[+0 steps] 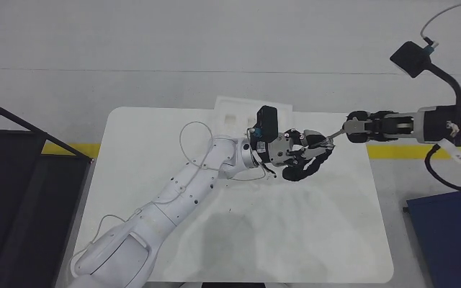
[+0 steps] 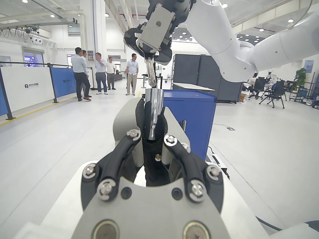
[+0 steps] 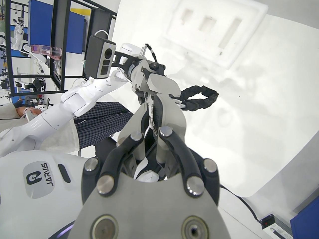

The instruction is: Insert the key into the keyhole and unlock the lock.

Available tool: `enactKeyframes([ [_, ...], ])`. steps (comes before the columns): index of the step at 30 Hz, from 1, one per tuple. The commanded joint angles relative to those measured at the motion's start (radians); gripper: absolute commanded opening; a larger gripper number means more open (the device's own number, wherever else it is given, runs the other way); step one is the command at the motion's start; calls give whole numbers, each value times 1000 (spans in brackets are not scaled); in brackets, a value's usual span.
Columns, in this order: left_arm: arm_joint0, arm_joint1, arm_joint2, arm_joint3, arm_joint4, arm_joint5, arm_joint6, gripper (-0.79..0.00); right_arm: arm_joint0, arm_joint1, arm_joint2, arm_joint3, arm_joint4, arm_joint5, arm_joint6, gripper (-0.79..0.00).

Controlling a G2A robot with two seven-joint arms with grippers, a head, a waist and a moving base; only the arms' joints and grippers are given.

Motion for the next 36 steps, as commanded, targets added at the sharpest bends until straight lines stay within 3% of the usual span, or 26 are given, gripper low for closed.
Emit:
enactKeyframes([
  [1, 4, 0, -5, -2, 1, 0, -5, -785, 0, 1, -1, -1, -3, 0, 0, -785],
  [36, 30, -21, -57, 8, 27, -20, -20, -785, -7, 9, -19, -11, -14, 3, -40, -785],
])
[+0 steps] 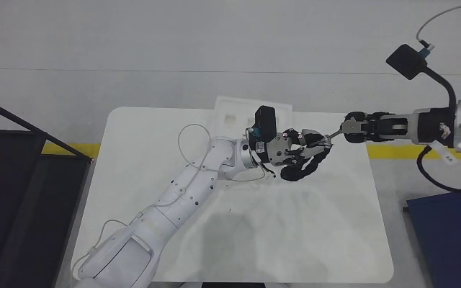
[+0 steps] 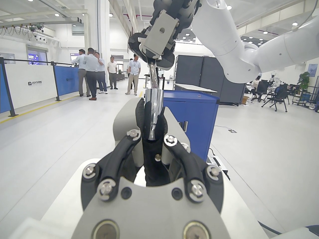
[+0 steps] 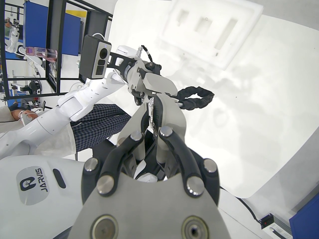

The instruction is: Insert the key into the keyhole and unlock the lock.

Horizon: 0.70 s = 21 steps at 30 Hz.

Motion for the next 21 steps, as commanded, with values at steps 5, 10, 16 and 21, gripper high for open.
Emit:
enactKeyframes([
  [5, 1, -5, -4, 8, 6, -3, 4, -785, 1, 0, -5, 0, 0, 1, -5, -785],
  [10, 1, -8, -8, 12, 12, -5, 6, -785, 0, 1, -8, 0, -4, 2, -4, -785],
  [16, 0, -12, -12, 16, 17, -12, 9, -785, -1, 3, -9, -2, -11, 1, -13, -785],
  [21, 1, -15, -16, 19, 20, -11, 11, -785, -1, 3, -11, -6, -16, 1, -16, -785],
])
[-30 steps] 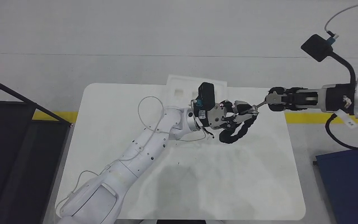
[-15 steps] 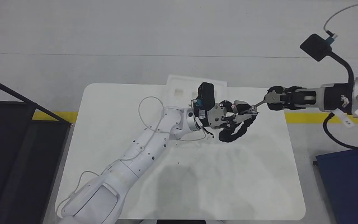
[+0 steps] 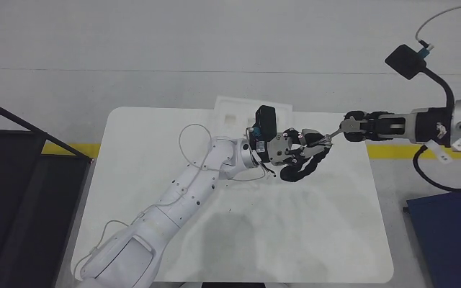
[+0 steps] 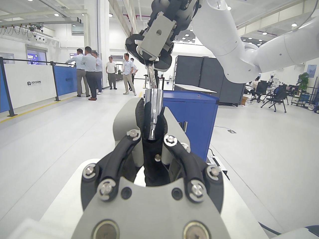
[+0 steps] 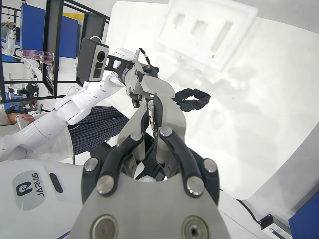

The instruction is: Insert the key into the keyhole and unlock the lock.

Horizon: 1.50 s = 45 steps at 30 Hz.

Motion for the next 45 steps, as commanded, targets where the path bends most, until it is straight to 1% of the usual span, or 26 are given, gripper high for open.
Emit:
enactKeyframes([
  [1, 1, -1, -1, 1, 0, 0, 0, -785, 0, 0, -1, -3, -2, 0, -1, -785],
  [13, 5, -8, -10, 5, -2, -1, -9, -785, -4, 2, -9, -23, -19, 3, -14, -785],
  [20, 9, -12, -16, 4, -2, 6, -12, -785, -3, 3, -9, -42, -48, 7, -34, -785],
  [35, 22, -19, -31, -3, -12, 25, -29, -785, -8, 4, -15, -69, -62, 5, -49, -785],
  [45, 27, -21, -40, -9, -9, 23, -43, -785, -4, 5, -26, -89, -94, 1, -32, -785],
])
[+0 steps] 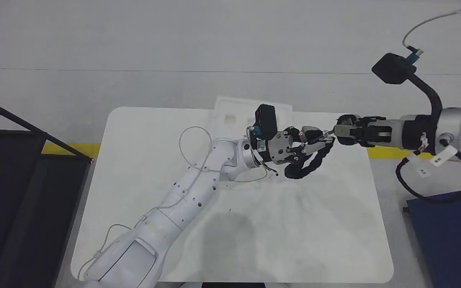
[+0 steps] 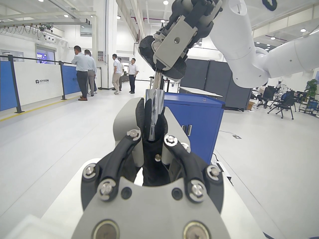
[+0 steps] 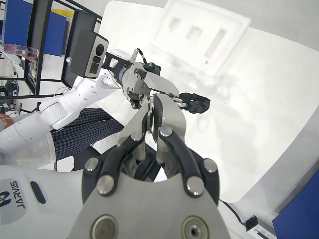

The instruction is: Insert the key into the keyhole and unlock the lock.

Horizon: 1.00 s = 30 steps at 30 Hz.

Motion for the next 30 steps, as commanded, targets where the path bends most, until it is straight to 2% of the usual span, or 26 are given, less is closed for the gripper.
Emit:
enactKeyframes([
  [1, -1, 0, -1, -1, 5, -3, -4, -785, 4, 0, -4, -1, -8, -1, 5, -785],
  [30, -8, 9, -20, -26, 94, -34, -33, -785, 60, -11, -82, 8, -61, 54, 77, -785],
])
